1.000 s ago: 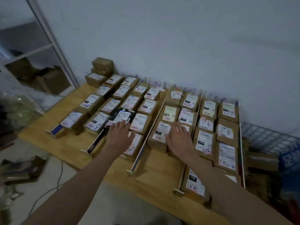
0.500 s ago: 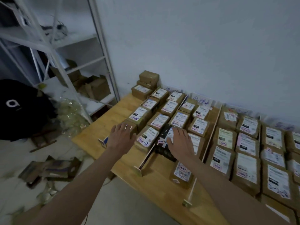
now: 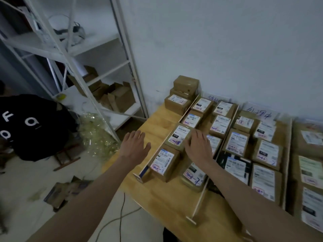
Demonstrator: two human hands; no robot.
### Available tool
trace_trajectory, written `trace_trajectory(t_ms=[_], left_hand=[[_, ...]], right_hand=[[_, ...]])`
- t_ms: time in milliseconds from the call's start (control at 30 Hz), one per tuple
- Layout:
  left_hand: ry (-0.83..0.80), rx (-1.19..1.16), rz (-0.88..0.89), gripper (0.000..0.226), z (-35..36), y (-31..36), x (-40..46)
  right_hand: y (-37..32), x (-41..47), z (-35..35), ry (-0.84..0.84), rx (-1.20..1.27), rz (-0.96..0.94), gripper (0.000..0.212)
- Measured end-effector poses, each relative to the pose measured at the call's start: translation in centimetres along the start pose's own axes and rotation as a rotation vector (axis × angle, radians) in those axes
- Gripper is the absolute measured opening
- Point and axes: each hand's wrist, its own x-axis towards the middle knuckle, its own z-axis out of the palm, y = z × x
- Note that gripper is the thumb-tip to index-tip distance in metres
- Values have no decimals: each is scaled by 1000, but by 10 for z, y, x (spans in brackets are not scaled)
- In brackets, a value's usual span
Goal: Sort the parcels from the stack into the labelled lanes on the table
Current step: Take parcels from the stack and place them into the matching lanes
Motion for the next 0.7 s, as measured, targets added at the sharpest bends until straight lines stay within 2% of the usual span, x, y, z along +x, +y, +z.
trace_trajectory(t_ms=[333,700], left_hand=[[-84,16,70,59,28,-59,111],[-189,-12,257,57,70,-66,252]], right_hand=[[-29,83,53,-22,-27,108,56],[-19,156,79,30,3,414,56]])
